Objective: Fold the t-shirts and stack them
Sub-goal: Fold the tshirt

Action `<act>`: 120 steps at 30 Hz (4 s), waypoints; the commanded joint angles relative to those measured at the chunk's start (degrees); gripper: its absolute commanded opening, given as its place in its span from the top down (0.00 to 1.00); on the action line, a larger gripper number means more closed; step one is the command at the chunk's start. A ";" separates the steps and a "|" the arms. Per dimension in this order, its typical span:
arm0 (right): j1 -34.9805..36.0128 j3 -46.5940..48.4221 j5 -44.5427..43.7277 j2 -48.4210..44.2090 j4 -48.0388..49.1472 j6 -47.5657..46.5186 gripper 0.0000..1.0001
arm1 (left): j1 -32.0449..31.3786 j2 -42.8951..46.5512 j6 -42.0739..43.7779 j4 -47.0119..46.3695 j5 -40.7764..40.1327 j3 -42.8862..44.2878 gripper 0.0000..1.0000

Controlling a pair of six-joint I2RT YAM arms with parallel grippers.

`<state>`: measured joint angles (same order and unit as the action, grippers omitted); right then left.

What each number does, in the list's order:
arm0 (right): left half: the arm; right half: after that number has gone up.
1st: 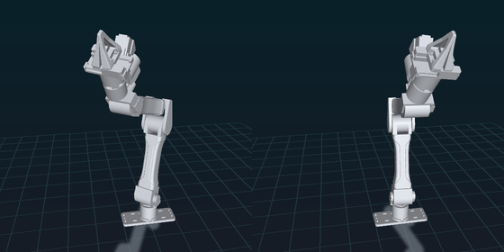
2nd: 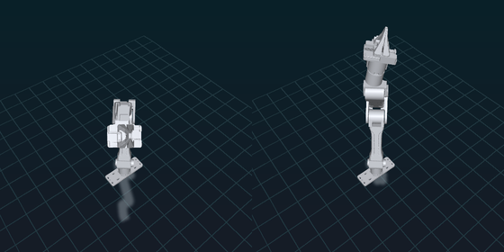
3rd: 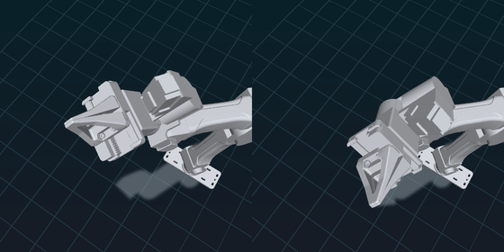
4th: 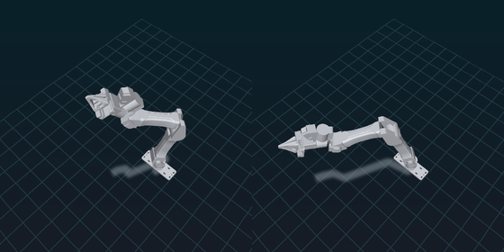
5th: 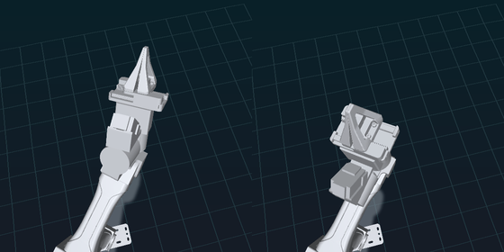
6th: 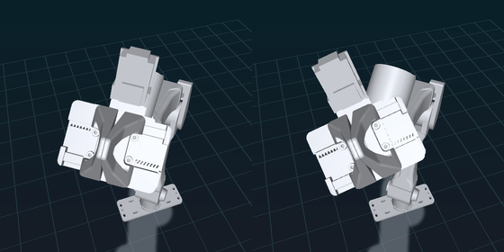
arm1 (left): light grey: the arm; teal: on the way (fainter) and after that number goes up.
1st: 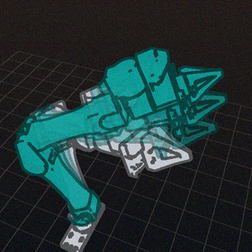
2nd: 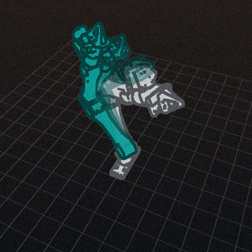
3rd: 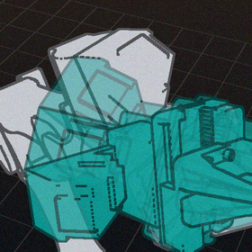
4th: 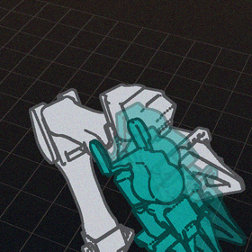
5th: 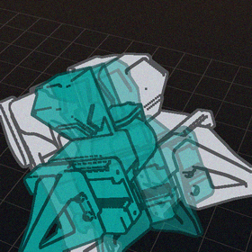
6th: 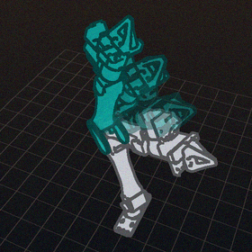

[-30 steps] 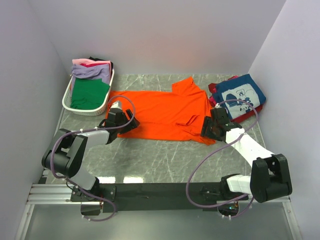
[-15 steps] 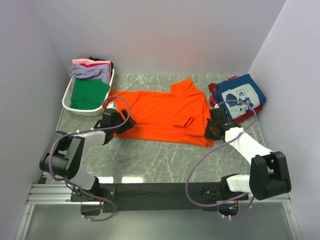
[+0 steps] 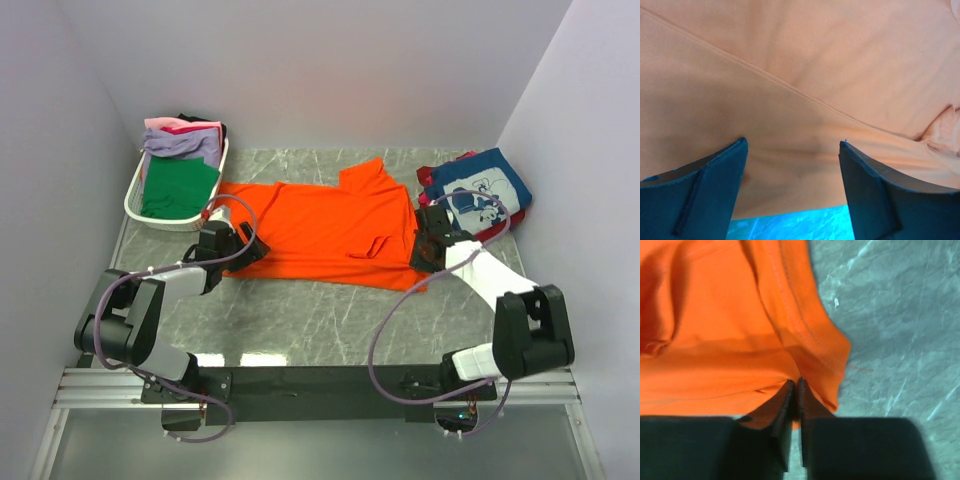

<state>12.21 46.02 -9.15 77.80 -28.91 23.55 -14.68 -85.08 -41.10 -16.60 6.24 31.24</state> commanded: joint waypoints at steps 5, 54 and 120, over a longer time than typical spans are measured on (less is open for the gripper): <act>-0.34 4.42 -5.79 4.91 -3.96 -1.23 0.52 | -0.52 1.05 2.87 5.17 -0.78 -0.40 0.16; 15.21 18.32 8.09 21.69 6.14 1.41 0.48 | -28.21 -10.63 -2.76 2.36 -7.91 12.26 0.12; 12.05 -0.13 -1.57 -6.34 -5.81 7.82 0.32 | -30.76 -11.77 2.60 7.37 -12.49 26.22 0.12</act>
<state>24.80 48.07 -10.66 73.82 -33.19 28.42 -44.93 -95.18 -40.62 -8.29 -7.35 52.69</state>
